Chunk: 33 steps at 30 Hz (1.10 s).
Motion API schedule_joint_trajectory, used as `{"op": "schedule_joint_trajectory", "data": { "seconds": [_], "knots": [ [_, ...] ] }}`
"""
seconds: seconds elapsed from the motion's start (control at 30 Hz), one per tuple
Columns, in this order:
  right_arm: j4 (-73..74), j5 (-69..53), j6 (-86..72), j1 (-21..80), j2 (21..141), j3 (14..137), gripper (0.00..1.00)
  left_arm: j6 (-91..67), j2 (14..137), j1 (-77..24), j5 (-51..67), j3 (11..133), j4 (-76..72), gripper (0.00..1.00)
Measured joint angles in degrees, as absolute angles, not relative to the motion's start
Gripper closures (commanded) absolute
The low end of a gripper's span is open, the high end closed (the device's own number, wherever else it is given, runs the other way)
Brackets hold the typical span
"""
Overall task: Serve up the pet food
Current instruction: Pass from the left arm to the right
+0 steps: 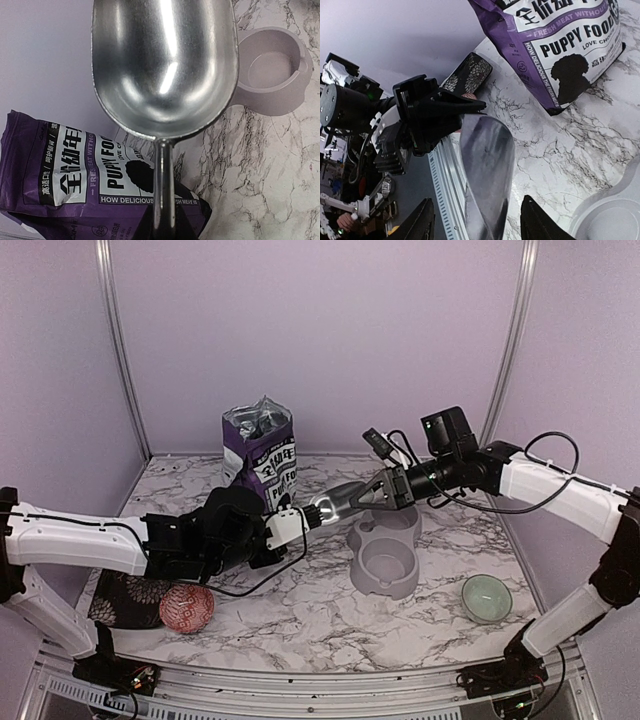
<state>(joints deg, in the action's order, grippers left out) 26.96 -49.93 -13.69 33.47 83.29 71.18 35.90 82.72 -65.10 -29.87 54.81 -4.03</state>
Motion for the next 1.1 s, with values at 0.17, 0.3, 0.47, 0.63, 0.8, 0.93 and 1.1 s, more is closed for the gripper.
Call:
{"op": "schedule_joint_trajectory", "data": {
  "seconds": [0.17, 0.3, 0.47, 0.63, 0.8, 0.93, 1.1],
  "knots": [
    [23.9, -50.3, -15.2, 34.3, 85.5, 70.6, 0.58, 35.8, 83.3, -65.1, -29.7, 54.8, -4.0, 1.0],
    [22.7, -50.9, -16.3, 34.5, 86.8, 70.5, 0.71, 35.8, 83.3, -65.1, -29.4, 54.8, -4.0, 1.0],
    [22.9, -50.9, -16.1, 34.5, 87.9, 70.5, 0.89, 35.8, 83.3, -65.1, -29.3, 54.8, -3.9, 1.0],
    [24.0, -47.1, -15.9, 33.4, 89.6, 70.5, 1.0, 35.6, 83.3, -66.0, -28.8, 55.2, -4.1, 1.0],
    [23.9, -47.6, -15.2, 33.2, 89.8, 70.5, 1.0, 35.2, 83.3, -66.1, -28.8, 55.2, -4.0, 1.0],
    [23.6, -47.6, -14.7, 33.2, 89.8, 70.5, 1.0, 35.1, 83.3, -66.1, -28.9, 55.2, -4.0, 0.9],
    [22.7, -49.6, -14.0, 33.3, 89.4, 70.0, 1.0, 34.6, 83.3, -66.0, -28.7, 55.4, -3.9, 0.62]
  ]
}}
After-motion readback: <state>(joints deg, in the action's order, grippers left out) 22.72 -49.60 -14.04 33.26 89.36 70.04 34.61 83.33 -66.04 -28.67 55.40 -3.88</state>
